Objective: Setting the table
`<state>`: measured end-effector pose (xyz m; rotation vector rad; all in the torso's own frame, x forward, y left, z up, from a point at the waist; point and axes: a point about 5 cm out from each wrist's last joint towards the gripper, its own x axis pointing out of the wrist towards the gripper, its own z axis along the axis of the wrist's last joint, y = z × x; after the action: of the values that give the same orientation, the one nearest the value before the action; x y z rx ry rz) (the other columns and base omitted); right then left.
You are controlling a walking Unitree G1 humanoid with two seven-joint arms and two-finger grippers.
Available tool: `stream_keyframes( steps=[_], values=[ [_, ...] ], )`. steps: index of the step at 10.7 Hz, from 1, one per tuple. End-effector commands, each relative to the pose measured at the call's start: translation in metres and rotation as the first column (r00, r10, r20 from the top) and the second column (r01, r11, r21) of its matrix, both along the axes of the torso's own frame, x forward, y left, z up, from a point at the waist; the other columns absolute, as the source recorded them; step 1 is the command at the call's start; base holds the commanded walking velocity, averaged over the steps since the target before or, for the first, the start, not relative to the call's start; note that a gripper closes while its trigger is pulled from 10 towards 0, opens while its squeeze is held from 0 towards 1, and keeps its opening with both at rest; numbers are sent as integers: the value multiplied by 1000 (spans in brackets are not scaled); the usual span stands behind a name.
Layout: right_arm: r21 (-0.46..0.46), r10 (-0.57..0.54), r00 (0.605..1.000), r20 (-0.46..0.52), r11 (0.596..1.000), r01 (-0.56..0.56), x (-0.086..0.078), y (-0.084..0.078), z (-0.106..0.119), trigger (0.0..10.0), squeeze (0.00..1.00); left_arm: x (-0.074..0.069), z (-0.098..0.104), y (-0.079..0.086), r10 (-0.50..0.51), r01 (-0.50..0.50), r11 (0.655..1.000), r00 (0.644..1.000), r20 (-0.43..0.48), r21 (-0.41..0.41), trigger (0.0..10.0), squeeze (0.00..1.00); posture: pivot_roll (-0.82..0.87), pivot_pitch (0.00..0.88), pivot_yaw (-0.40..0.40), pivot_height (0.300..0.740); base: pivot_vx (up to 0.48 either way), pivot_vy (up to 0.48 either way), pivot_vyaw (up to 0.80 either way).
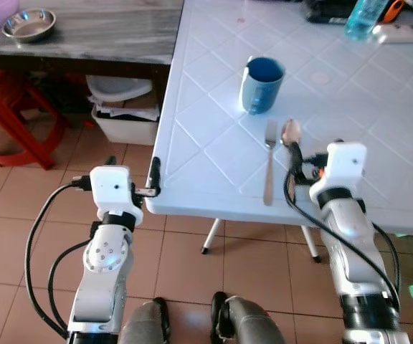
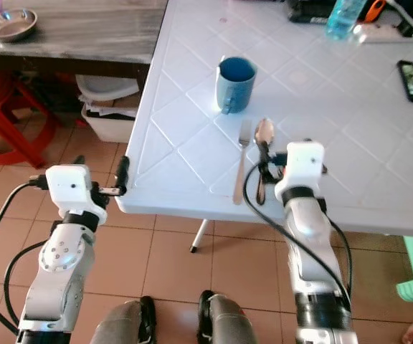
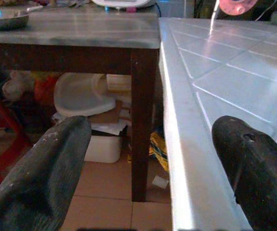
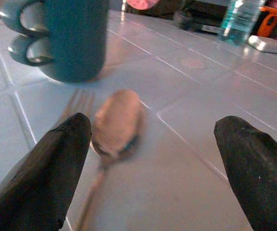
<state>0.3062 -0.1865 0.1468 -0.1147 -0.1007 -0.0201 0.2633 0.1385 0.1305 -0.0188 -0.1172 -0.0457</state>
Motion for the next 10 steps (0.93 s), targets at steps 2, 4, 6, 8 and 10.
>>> stream_keyframes(
  steps=[2,4,6,8,10],
  values=[
    [11,28,999,-18,1000,-28,9,7,4,10000,0,-1,3,0,-8,8,1000,1000,4,4,10000,0,-32,226,0,740,0,0,0],
    [33,36,998,-48,999,-34,16,19,7,10000,0,-1,4,0,-8,8,1000,1000,5,2,10000,0,-26,227,-3,740,0,0,0],
    [25,16,997,-74,1000,-14,11,25,6,10000,0,-1,4,-1,-11,11,1000,1000,7,-2,10000,0,-29,224,-4,740,0,0,0],
    [53,5,994,-109,999,1,5,29,2,10000,0,0,4,-2,-20,20,1000,1000,6,-7,10000,0,-39,222,-5,740,0,0,0],
    [49,27,994,-106,999,-22,6,33,7,10000,0,1,4,-5,-29,29,999,1000,6,-15,10000,0,-47,220,-11,740,0,0,0]
  ],
)
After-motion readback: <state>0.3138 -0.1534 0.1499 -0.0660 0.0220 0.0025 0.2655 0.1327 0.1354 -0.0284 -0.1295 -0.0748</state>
